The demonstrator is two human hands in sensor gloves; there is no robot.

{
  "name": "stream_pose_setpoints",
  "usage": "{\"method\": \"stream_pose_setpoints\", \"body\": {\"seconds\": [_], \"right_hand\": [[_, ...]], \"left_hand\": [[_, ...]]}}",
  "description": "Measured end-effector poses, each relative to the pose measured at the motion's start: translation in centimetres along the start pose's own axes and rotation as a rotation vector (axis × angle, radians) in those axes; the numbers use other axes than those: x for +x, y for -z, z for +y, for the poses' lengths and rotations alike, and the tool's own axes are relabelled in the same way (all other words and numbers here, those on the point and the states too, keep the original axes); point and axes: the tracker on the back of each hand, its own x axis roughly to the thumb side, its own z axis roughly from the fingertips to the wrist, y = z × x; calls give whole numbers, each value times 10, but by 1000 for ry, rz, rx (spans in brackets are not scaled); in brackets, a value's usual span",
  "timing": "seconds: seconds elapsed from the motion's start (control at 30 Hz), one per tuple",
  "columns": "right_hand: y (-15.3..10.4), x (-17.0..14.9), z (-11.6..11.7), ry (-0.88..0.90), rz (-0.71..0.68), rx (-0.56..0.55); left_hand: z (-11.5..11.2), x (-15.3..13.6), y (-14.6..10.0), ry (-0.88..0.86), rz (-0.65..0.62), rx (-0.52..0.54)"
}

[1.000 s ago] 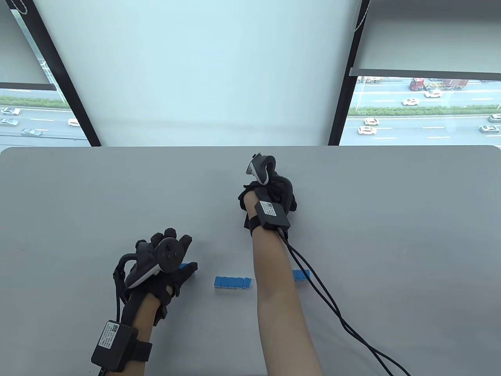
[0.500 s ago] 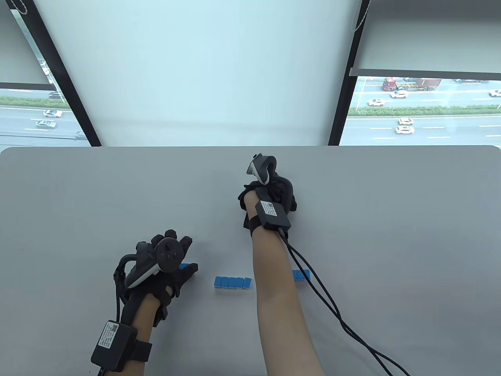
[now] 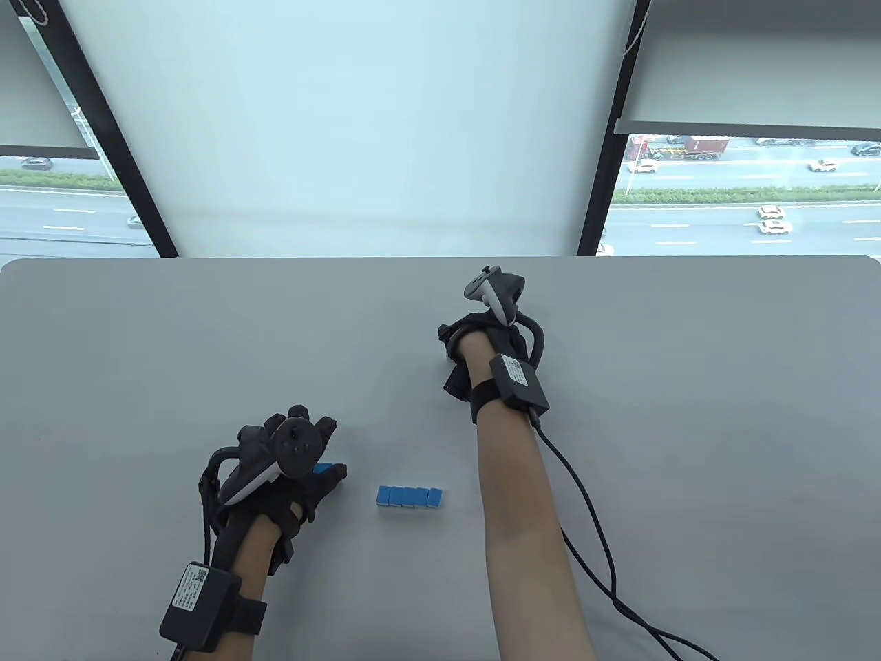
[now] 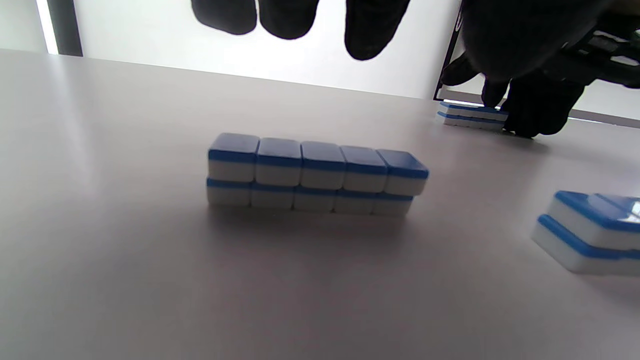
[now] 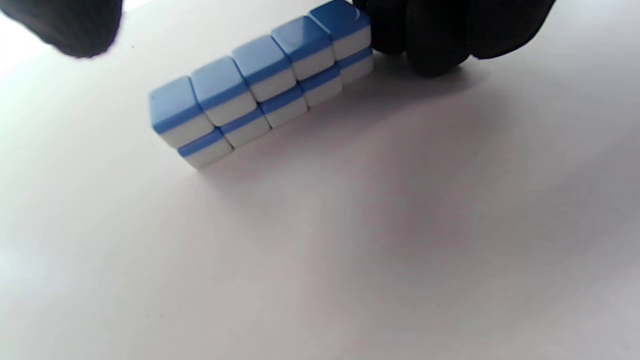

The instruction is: Build mahjong tile wall

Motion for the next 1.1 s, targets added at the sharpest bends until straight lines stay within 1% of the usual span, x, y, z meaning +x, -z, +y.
{"method": "stream_pose_setpoints", "body": {"seconds": [0.1, 0.13, 0.2, 0.3, 0.43, 0.5, 0.6, 0.73, 0.93, 1.1], "right_hand": [[-10, -19, -10, 104, -40, 83], [-14, -22, -13, 109, -49, 78], [-30, -32, -25, 72, -74, 17], [-52, -44, -37, 42, -105, -46], [-83, -62, -40, 4, -136, -91], [-97, -72, -37, -17, -148, -108], [-115, -92, -27, -45, -160, -125], [-124, -115, -11, -43, -171, -131], [-126, -146, 16, -53, -212, -56], [-116, -161, 42, -38, -184, 24]], "left_hand": [[-1, 0, 1, -11, -6, -4], [-1, 0, 1, -11, -7, -4], [0, 0, 1, -10, -13, -1], [0, 1, -1, -19, -21, 0], [0, 4, -2, -26, -34, 1], [0, 5, -2, -28, -38, 2], [-1, 5, -2, -36, -45, 1], [-2, 5, -2, -48, -51, -3], [-4, 7, -2, -75, -69, -14], [-5, 11, -1, -63, -85, -17]]}}
